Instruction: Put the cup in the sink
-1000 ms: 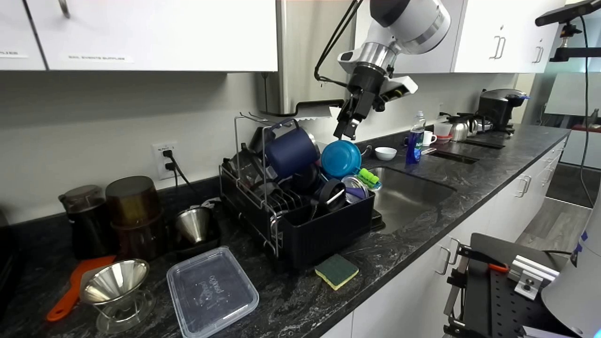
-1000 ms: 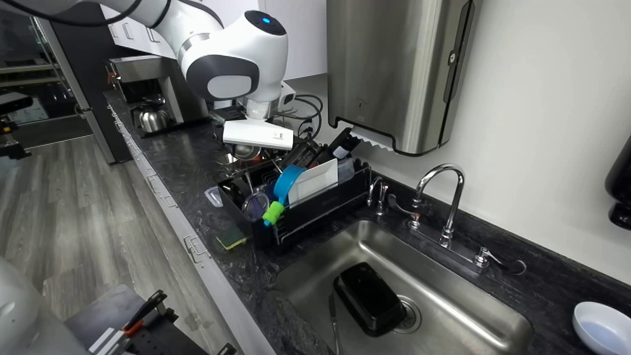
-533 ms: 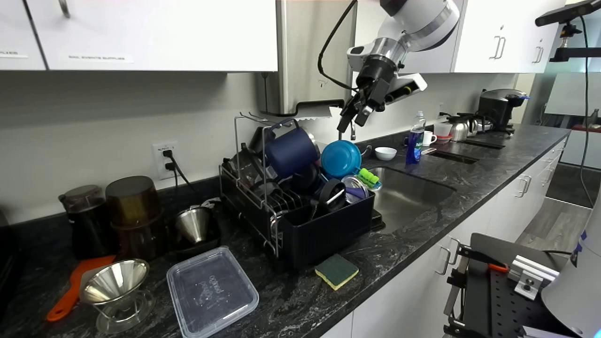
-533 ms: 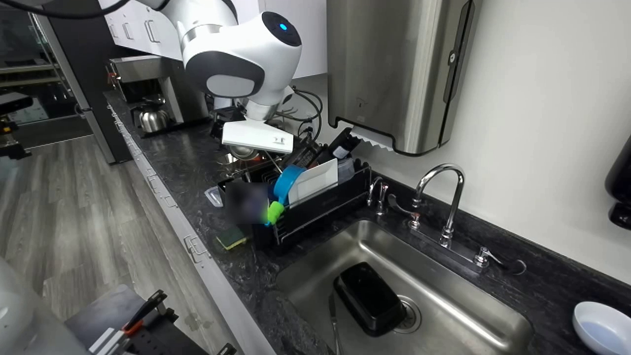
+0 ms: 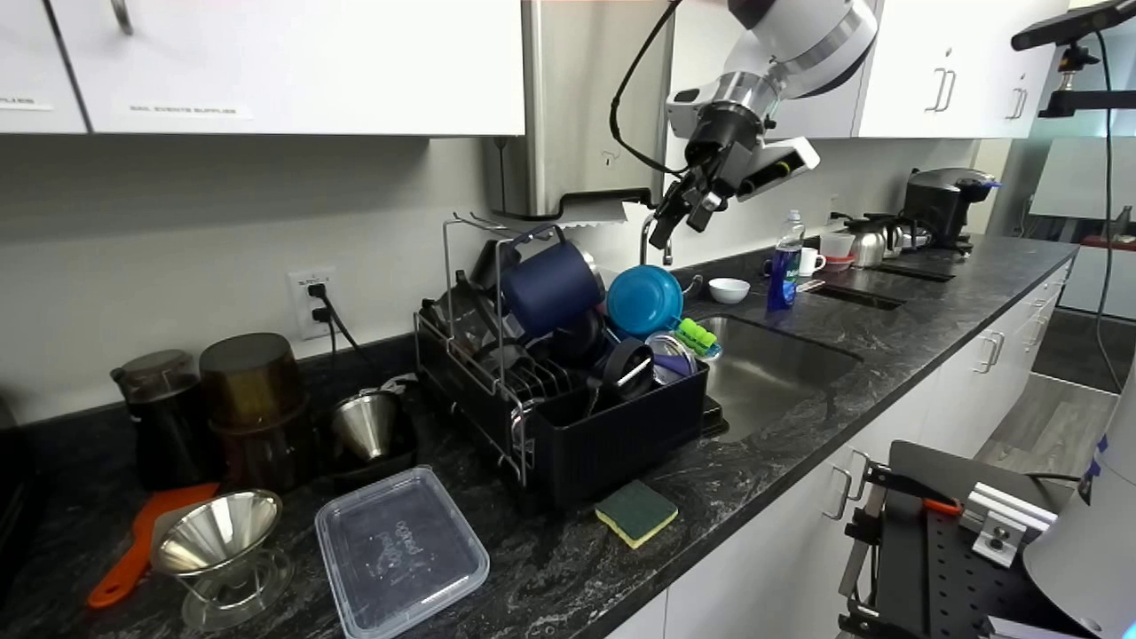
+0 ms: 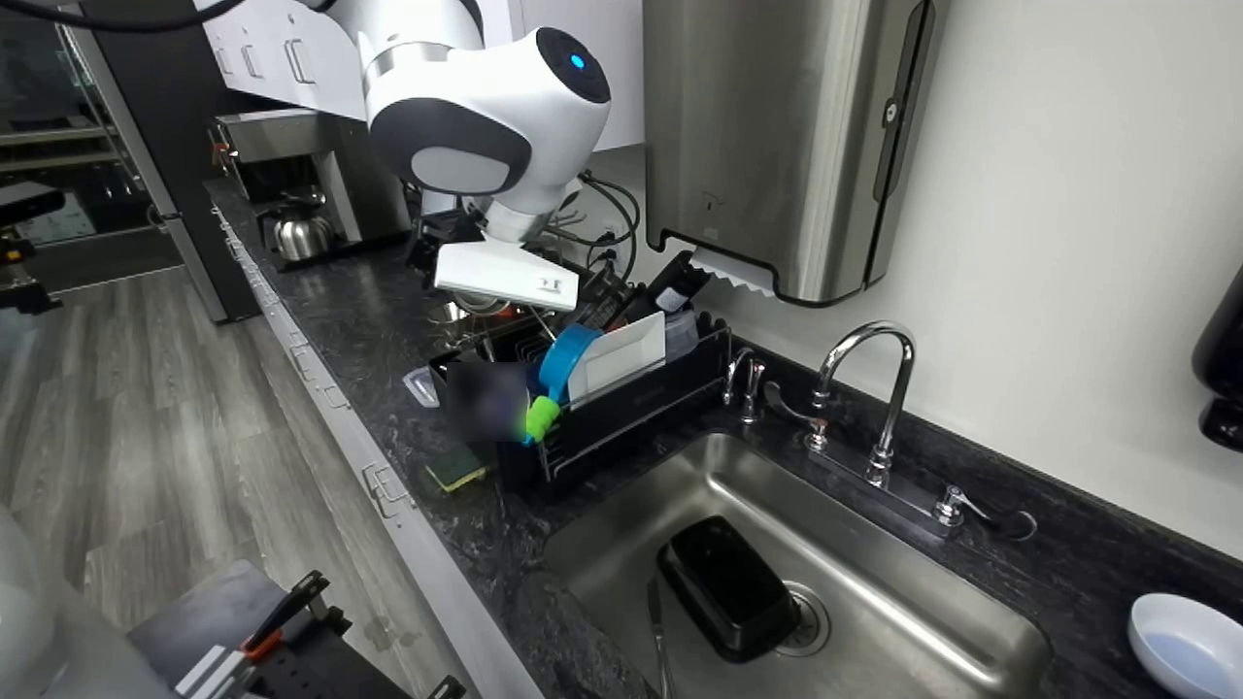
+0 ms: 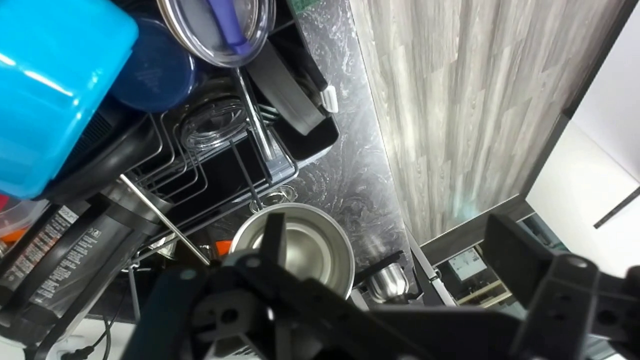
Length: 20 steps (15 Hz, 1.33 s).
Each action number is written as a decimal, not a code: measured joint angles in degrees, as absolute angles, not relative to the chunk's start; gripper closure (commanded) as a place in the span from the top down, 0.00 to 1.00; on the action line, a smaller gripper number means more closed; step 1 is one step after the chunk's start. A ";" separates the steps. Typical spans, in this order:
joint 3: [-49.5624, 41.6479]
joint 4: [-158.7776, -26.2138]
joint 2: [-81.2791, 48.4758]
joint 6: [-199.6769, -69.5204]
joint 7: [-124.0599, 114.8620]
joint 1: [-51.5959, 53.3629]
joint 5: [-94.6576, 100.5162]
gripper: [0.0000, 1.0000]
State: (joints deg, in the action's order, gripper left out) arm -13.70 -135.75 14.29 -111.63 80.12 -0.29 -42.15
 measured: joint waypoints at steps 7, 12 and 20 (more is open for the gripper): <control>-13.81 -135.75 13.92 -108.69 85.18 -0.36 -46.44 1.00; -14.66 -136.02 12.13 -102.62 98.20 -1.60 -55.72 1.00; -14.39 -139.17 9.93 -102.33 112.99 -4.39 -64.08 1.00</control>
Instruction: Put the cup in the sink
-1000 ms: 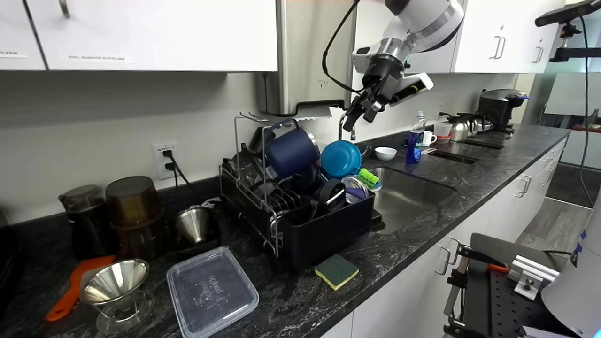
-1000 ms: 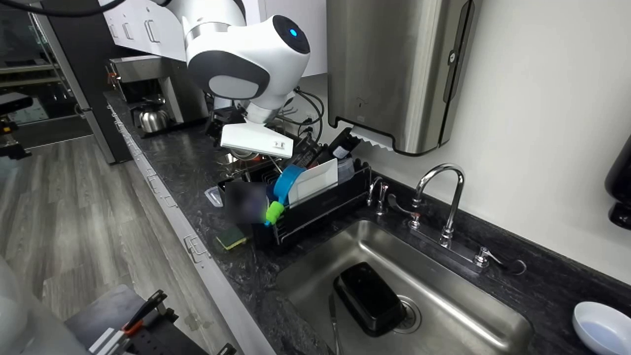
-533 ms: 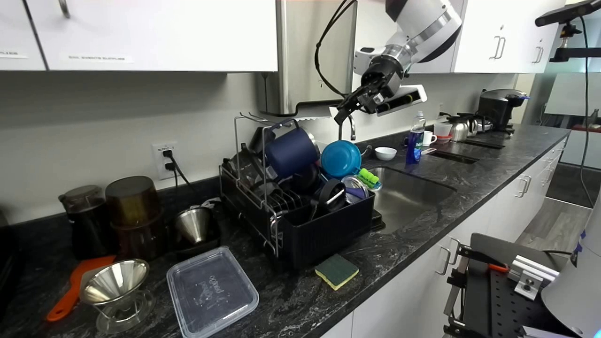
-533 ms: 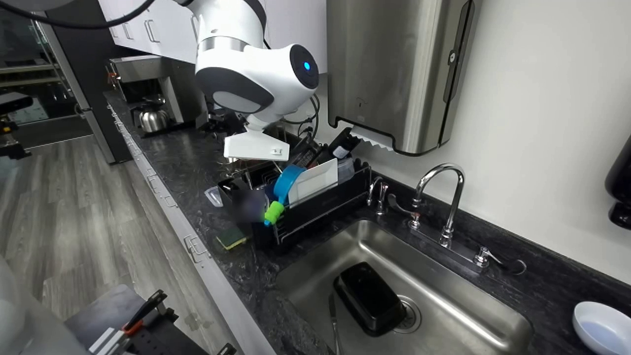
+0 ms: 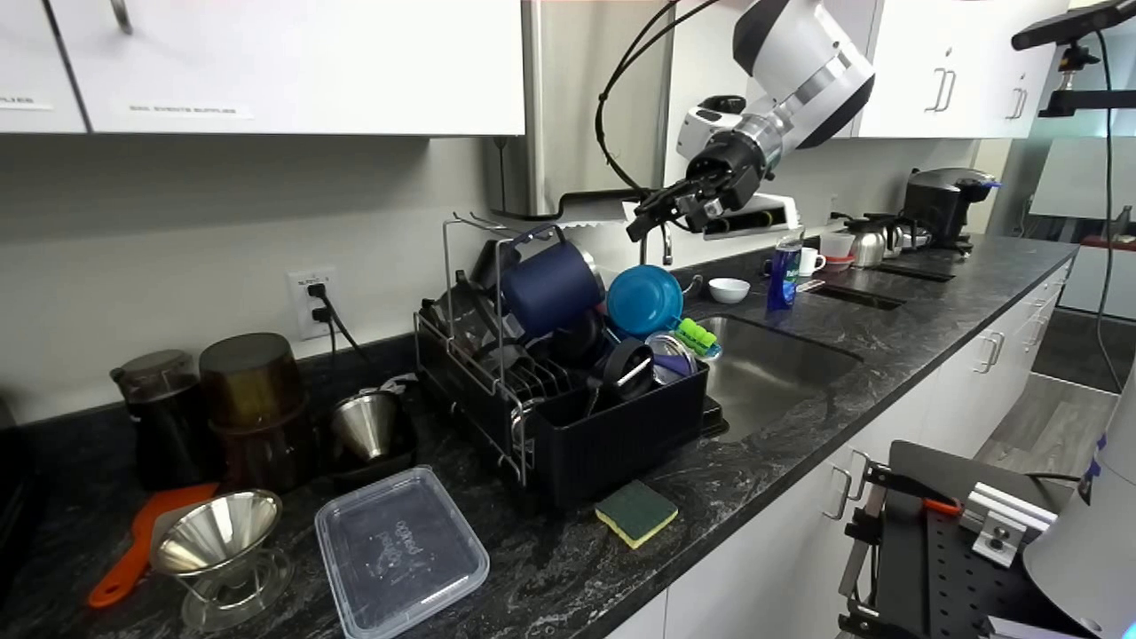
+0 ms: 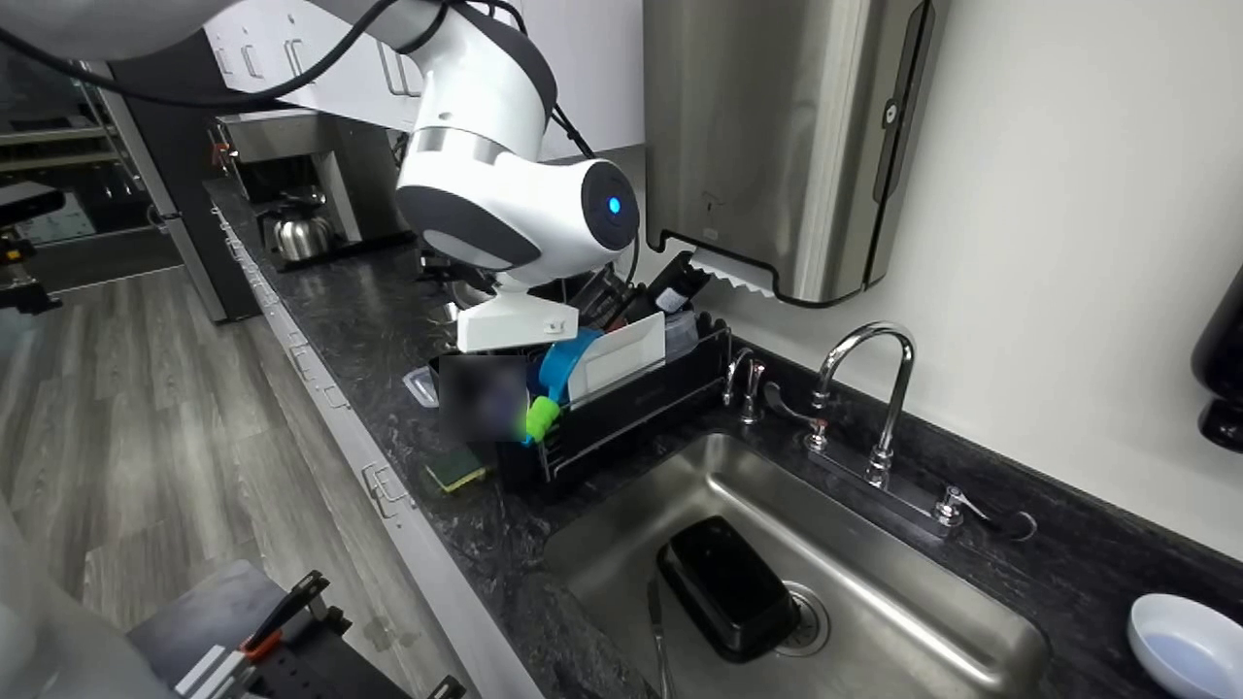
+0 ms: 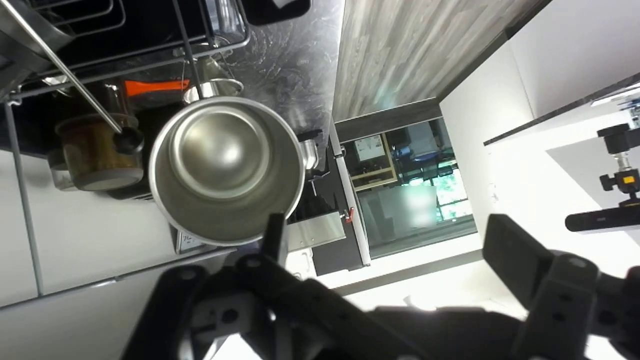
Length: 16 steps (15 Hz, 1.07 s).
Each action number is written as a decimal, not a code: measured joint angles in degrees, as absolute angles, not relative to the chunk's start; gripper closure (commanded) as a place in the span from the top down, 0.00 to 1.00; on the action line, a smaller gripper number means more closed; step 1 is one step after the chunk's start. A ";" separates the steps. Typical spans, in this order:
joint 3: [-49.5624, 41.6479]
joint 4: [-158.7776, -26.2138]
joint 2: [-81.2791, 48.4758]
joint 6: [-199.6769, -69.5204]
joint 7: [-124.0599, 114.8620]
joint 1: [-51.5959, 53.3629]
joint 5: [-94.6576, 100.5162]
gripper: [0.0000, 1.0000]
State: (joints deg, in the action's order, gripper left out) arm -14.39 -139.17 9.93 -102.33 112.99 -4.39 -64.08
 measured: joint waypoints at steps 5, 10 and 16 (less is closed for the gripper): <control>-11.83 -141.47 11.10 -107.09 116.61 -4.44 -67.69 1.00; -9.24 -143.70 12.85 -113.00 117.32 -4.43 -70.40 1.00; -7.14 -145.32 13.31 -119.35 117.37 -4.39 -74.01 1.00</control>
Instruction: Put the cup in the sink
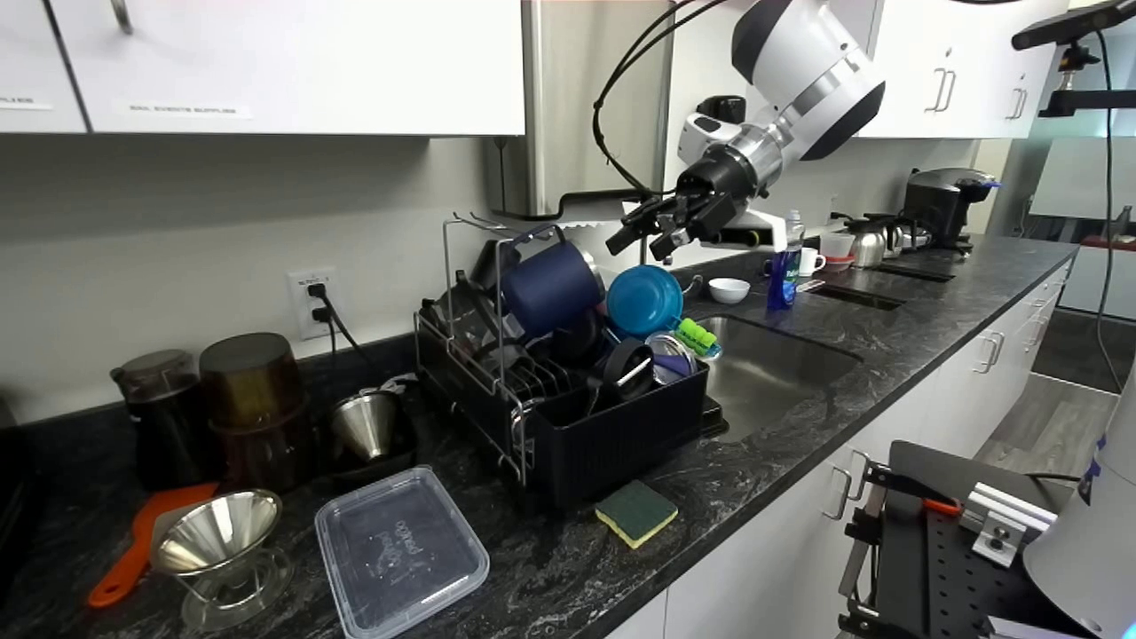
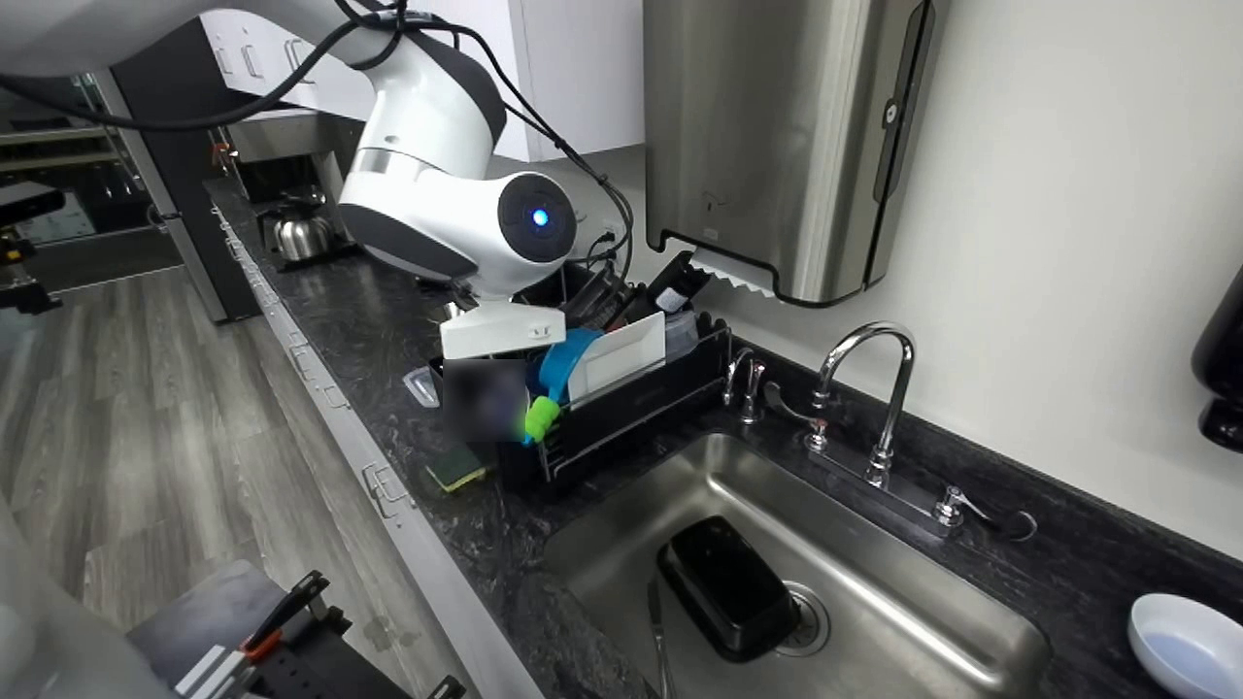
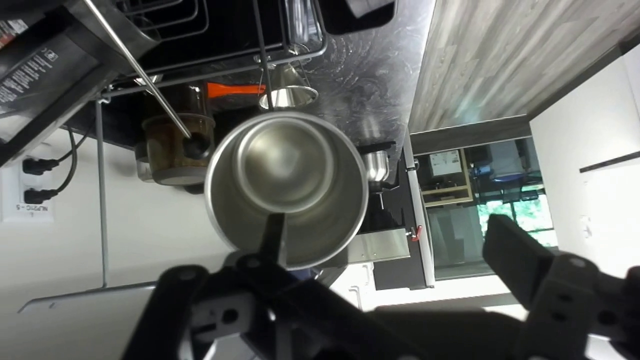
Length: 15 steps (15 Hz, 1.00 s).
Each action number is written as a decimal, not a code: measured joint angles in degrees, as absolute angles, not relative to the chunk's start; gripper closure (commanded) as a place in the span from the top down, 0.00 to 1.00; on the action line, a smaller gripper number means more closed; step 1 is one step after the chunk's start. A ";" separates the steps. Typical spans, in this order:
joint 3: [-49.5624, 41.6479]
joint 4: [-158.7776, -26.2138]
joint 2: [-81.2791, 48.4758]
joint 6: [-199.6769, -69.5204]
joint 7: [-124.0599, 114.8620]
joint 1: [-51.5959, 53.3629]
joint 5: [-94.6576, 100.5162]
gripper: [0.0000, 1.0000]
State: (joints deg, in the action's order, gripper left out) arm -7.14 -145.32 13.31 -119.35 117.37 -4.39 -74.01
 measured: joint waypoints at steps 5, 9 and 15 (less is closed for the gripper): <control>-6.09 -145.74 13.05 -122.00 117.37 -4.34 -75.92 1.00; -5.89 -145.75 12.73 -122.65 117.37 -4.34 -76.70 1.00; -4.91 -145.74 11.30 -122.76 117.37 -4.00 -77.46 1.00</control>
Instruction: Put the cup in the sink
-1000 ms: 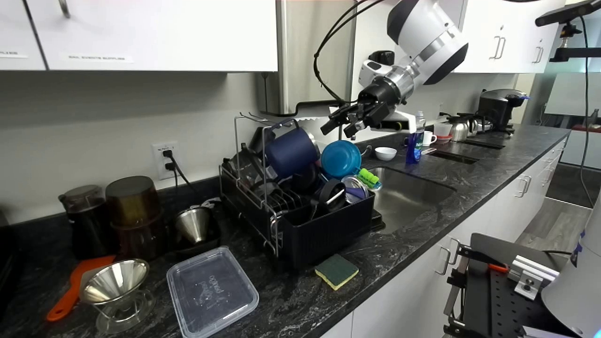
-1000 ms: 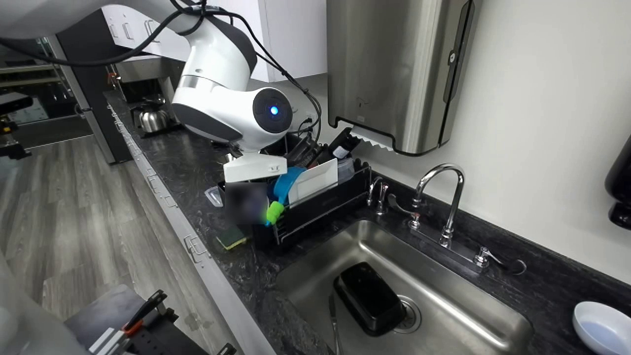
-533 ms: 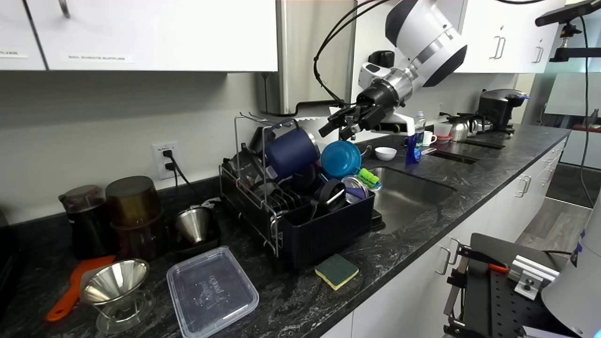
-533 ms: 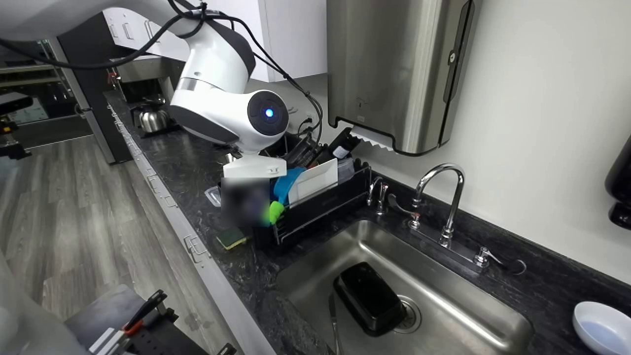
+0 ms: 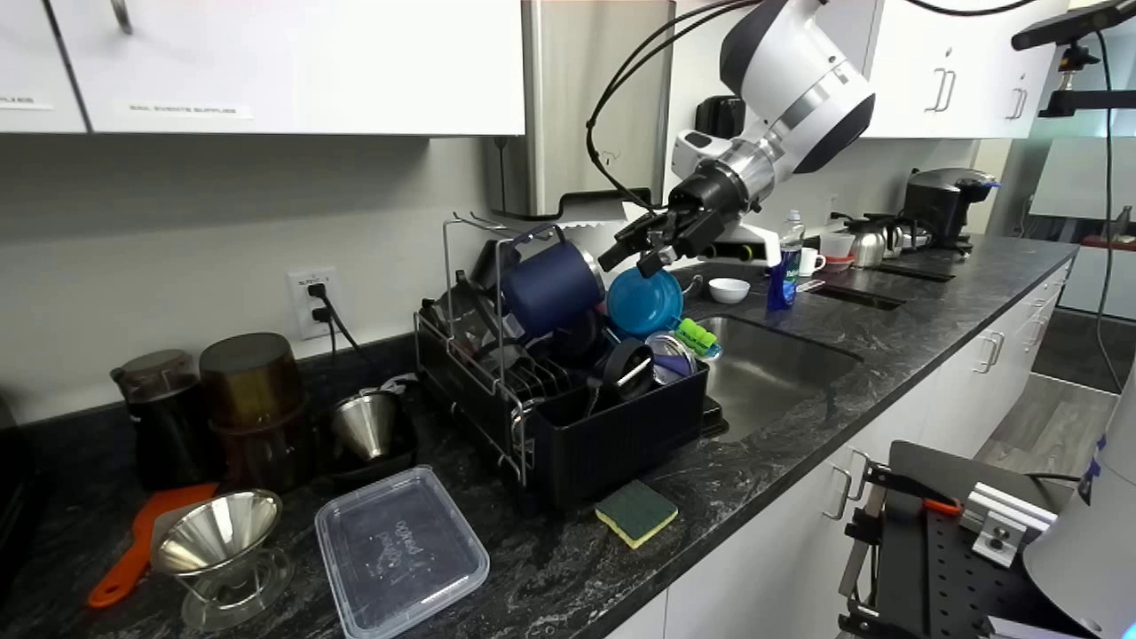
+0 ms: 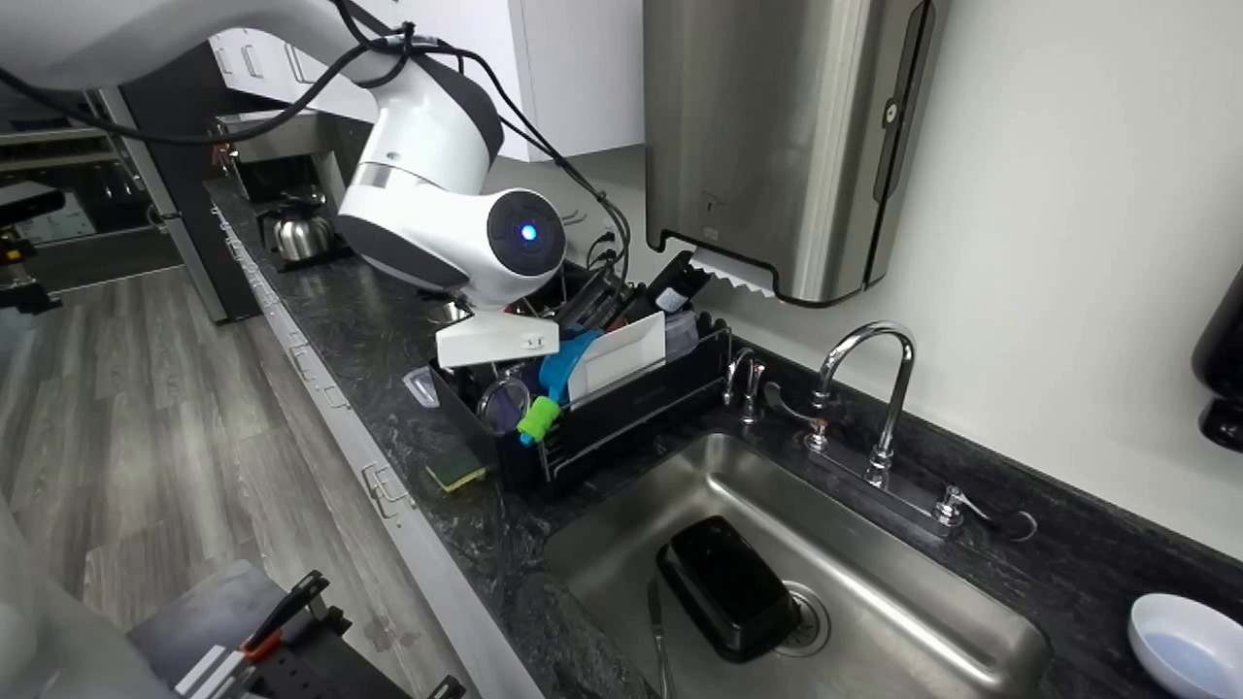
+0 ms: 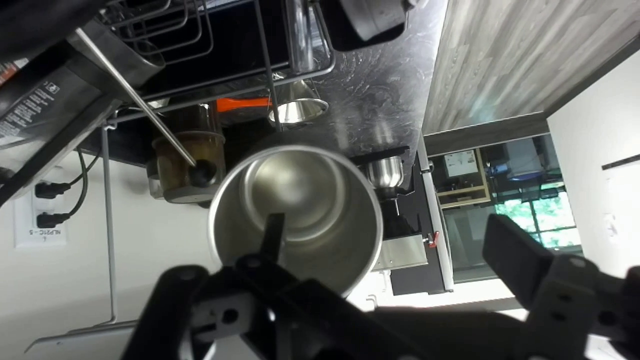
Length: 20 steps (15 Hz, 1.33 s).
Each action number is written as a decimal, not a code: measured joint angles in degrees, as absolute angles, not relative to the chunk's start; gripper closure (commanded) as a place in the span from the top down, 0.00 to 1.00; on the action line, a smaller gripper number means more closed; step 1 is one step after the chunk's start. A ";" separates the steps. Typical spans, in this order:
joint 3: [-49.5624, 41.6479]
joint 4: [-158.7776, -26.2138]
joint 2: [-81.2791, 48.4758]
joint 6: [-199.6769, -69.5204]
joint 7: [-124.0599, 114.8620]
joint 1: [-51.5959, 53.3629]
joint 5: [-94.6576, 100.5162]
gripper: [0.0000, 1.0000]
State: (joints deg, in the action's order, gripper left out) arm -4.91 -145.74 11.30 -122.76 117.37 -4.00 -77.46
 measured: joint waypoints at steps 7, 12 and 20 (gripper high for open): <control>-3.16 -145.76 9.79 -122.77 117.38 -2.89 -77.46 1.00; -2.57 -145.29 9.74 -122.78 120.45 -1.87 -80.45 1.00; -2.26 -144.56 8.94 -122.78 125.49 -1.64 -85.35 1.00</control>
